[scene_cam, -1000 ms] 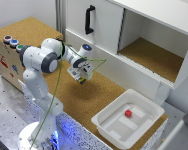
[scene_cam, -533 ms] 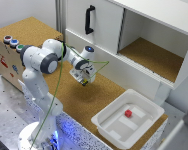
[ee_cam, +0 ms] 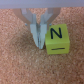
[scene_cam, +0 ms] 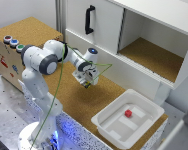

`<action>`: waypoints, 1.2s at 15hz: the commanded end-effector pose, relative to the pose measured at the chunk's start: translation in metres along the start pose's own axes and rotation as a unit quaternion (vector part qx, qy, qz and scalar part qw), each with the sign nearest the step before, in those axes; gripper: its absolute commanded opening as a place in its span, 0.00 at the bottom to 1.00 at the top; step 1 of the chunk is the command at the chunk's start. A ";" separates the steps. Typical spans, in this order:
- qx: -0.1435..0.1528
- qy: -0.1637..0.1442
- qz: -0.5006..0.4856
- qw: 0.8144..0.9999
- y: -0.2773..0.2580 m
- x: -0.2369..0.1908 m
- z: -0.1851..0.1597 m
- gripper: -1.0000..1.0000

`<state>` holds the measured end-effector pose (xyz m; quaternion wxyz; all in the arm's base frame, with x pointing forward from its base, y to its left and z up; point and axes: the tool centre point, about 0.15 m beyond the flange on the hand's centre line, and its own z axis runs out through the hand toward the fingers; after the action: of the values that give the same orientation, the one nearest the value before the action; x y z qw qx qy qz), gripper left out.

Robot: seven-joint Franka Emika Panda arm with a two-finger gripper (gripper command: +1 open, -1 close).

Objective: Push right the yellow block

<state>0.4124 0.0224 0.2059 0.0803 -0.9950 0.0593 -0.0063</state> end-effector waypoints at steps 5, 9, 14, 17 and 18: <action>-0.013 -0.011 -0.034 0.999 -0.008 -0.012 -0.039 1.00; -0.045 0.004 -0.039 0.998 -0.013 -0.020 -0.088 1.00; -0.072 0.022 -0.027 0.997 -0.016 -0.020 -0.113 1.00; -0.072 0.022 -0.027 0.997 -0.016 -0.020 -0.113 1.00; -0.072 0.022 -0.027 0.997 -0.016 -0.020 -0.113 1.00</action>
<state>0.3940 0.0197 0.3115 0.0457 -0.9980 0.0280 -0.0326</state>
